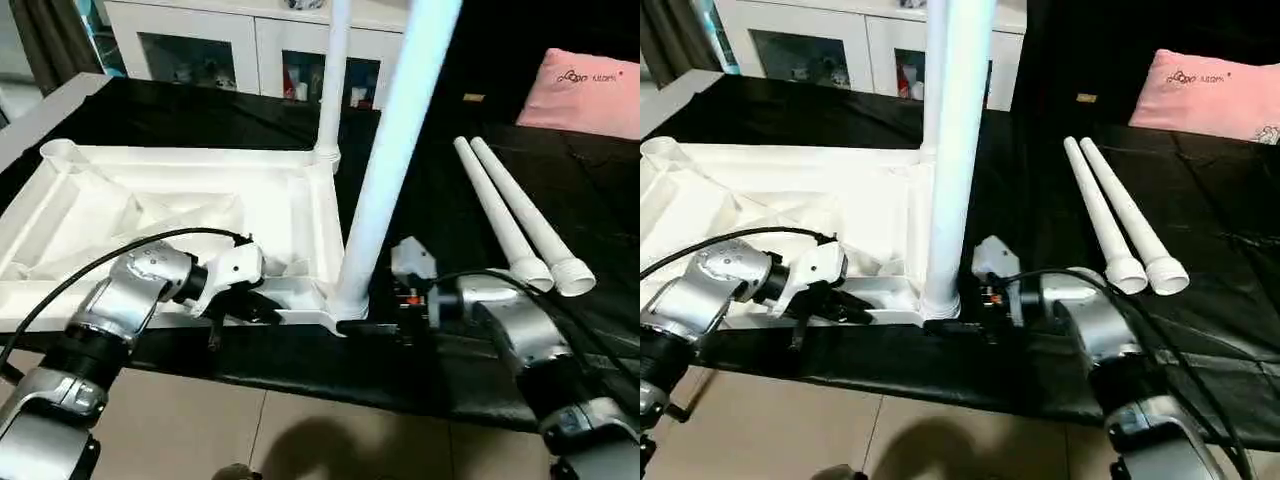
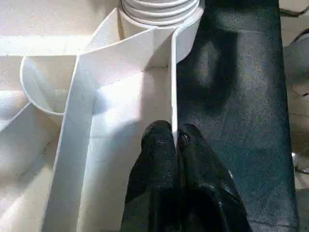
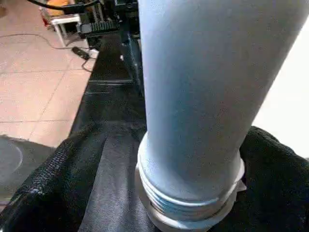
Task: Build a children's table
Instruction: Rotate leg to tighten
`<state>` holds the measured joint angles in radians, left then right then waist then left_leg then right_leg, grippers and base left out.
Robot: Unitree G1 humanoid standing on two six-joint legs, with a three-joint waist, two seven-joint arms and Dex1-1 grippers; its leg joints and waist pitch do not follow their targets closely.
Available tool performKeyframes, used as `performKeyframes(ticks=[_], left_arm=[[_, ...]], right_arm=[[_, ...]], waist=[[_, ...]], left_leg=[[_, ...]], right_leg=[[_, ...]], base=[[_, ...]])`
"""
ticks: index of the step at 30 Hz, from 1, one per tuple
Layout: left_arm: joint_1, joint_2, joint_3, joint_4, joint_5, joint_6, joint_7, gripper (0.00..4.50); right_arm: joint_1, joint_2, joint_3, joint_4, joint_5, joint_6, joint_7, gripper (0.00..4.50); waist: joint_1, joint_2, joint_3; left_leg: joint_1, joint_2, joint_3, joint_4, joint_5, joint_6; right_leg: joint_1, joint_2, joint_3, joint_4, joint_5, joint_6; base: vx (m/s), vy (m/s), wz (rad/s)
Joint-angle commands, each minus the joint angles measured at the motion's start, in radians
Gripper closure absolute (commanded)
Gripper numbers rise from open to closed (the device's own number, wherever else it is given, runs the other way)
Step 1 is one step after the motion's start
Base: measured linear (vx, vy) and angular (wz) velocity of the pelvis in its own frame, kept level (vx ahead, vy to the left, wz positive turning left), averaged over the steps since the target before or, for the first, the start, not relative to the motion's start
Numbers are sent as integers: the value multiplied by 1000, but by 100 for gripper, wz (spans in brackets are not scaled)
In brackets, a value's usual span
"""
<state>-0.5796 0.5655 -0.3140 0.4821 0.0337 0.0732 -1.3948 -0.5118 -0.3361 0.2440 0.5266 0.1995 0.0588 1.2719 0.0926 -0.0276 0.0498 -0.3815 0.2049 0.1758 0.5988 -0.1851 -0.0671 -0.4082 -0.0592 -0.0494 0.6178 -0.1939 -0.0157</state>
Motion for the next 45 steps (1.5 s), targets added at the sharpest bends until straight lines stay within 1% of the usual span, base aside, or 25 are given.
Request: performKeyframes(ticks=[1, 2, 3, 5, 7, 9, 12, 13, 15, 16, 17, 19, 21, 26, 29, 32, 33, 35, 36, 37, 38, 40, 41, 44, 45], left_arm=[[17, 17, -17, -5, 16, 12, -11, 450], [20, 19, -18, -12, 16, 15, -11, 450], [23, 20, -19, -18, 15, 19, -10, 450], [24, 19, -22, -25, 13, 23, -8, 450], [24, 15, -27, -28, 13, 24, -10, 450], [24, 10, -32, -30, 14, 25, -9, 450], [17, 3, -36, -23, 16, 24, -9, 450], [13, 1, -38, -19, 16, 23, -10, 450], [8, -1, -38, -14, 17, 23, -10, 450], [8, -1, -38, -14, 17, 23, -10, 450], [6, -2, -38, -13, 18, 24, -10, 450], [1, -6, -39, -7, 17, 25, -9, 450], [-1, -9, -39, -3, 18, 25, -6, 450], [-16, -33, -31, 19, 12, 49, 18, 450], [-55, -87, -6, 57, 6, 106, 98, 450], [-96, -140, 25, 90, -3, 150, 184, 450], [-116, -167, 42, 105, -10, 175, 224, 450], [-169, -229, 79, 141, -23, 239, 323, 450], [-174, -235, 82, 145, -24, 244, 332, 450], [-190, -254, 92, 155, -26, 261, 363, 450], [-208, -277, 103, 165, -26, 277, 403, 450], [-235, -312, 119, 179, -26, 297, 462, 450], [-258, -343, 131, 194, -26, 307, 513, 450], [-272, -361, 132, 213, -20, 301, 543, 450], [-272, -361, 132, 214, -20, 301, 544, 450]], right_arm=[[-11, -4, 12, 12, -2, -4, 23, 22], [-13, -3, 10, 21, 0, -2, 32, 22], [-16, -2, 7, 31, 0, -6, 38, 44], [-17, -5, 1, 38, 5, -5, 49, 59], [-15, -13, -5, 36, 11, -4, 57, 73], [-11, -21, -11, 33, 18, -1, 64, 91], [-3, -29, -16, 30, 20, 2, 70, 121], [0, -31, -17, 33, 19, 1, 72, 121], [1, -30, -16, 38, 17, -2, 75, 131], [1, -30, -16, 38, 17, -2, 75, 150], [3, -28, -15, 40, 16, -3, 75, 163], [11, -22, -11, 39, 14, -3, 74, 165], [14, -18, -9, 39, 14, 0, 72, 186], [34, -4, -11, 25, 22, 17, 51, 194], [34, 36, -41, 40, 15, 53, -73, 199], [20, 80, -68, 78, -5, 59, -206, 203], [8, 105, -80, 106, -17, 66, -281, 203], [-33, 168, -115, 188, -44, 70, -482, 203], [-38, 176, -121, 197, -45, 71, -504, 203], [-54, 198, -138, 225, -49, 74, -575, 203], [-76, 227, -161, 263, -51, 73, -666, 204], [-106, 267, -194, 313, -46, 79, -785, 205], [-135, 300, -213, 354, -48, 82, -878, 205], [-159, 327, -221, 379, -47, 77, -912, 205], [-159, 328, -221, 379, -47, 77, -912, 205]], waist=[[6, 2, -67], [6, 3, -67], [5, 0, -67], [6, 5, -68], [6, 3, -67], [7, 8, -68], [8, 6, -69], [9, 9, -69], [10, 7, -69], [12, 7, -69], [13, 9, -68], [14, 9, -67], [14, 9, -64], [16, 16, -62], [17, 17, -60], [12, 17, -56], [10, 16, -56], [1, 18, -56], [-2, 15, -59], [-2, 15, -60], [-2, 19, -60], [-5, 18, -63], [-4, 20, -66], [-1, 21, -71], [0, 21, -73]], left_leg=[[20, 33, -1, -69, -85, 57], [21, 33, -1, -69, -90, 54], [21, 33, 0, -69, -94, 53], [21, 33, 0, -68, -103, 48], [21, 32, 0, -68, -103, 45], [22, 32, 0, -67, -103, 43], [21, 31, 0, -66, -100, 43], [21, 31, 0, -66, -102, 42], [21, 31, -1, -66, -113, 39], [22, 30, 0, -66, -119, 36], [22, 31, -1, -66, -123, 34], [23, 31, -1, -68, -141, 27], [24, 31, -1, -69, -160, 20], [31, 31, -2, -74, -206, 0], [33, 30, -4, -77, -229, -14], [38, 26, -7, -80, -280, -38], [37, 26, -10, -82, -284, -44], [36, 23, -12, -81, -283, -58], [32, 21, -13, -80, -269, -56], [31, 22, -13, -81, -254, -54], [33, 22, -11, -79, -247, -53], [26, 19, -10, -78, -223, -49], [26, 19, -9, -75, -195, -45], [22, 18, -8, -74, -145, -32], [21, 18, -8, -72, -118, -20]], right_leg=[[53, -78, 39, -44, -12, -257], [53, -78, 39, -44, -6, -261], [54, -77, 39, -44, -6, -261], [54, -78, 39, -44, -10, -263], [55, -77, 40, -45, -4, -264], [56, -76, 40, -44, 3, -265], [57, -75, 40, -42, 18, -269], [57, -75, 39, -43, 17, -270], [57, -75, 40, -44, 4, -268], [57, -75, 40, -45, -5, -267], [56, -75, 40, -45, -12, -266], [56, -76, 41, -49, -38, -261], [54, -75, 41, -52, -65, -257], [52, -75, 43, -61, -121, -250], [52, -76, 44, -64, -158, -244], [48, -81, 45, -79, -288, -213], [49, -83, 45, -82, -324, -199], [45, -82, 44, -84, -350, -188], [50, -82, 43, -84, -340, -186], [51, -83, 44, -82, -322, -186], [46, -81, 45, -82, -303, -191], [52, -78, 44, -78, -261, -198], [50, -77, 44, -72, -207, -206], [57, -73, 42, -61, -86, -222], [61, -72, 41, -55, -19, -232]], base=[[0, 0, 0], [0, 0, 0], [0, 0, 0], [0, 0, 0], [0, 0, 0], [0, 0, 0], [0, 0, 0], [0, 0, 0], [0, 0, 0], [0, 0, 0], [0, 0, 0], [0, 0, 0], [0, 0, 0], [0, 0, 0], [0, 0, 0], [0, 0, 0], [0, 0, 0], [0, 0, 0], [0, 0, 0], [0, 0, 0], [0, 0, 0], [0, 0, 0], [0, 0, 0], [0, 0, 0], [0, 0, 0]])
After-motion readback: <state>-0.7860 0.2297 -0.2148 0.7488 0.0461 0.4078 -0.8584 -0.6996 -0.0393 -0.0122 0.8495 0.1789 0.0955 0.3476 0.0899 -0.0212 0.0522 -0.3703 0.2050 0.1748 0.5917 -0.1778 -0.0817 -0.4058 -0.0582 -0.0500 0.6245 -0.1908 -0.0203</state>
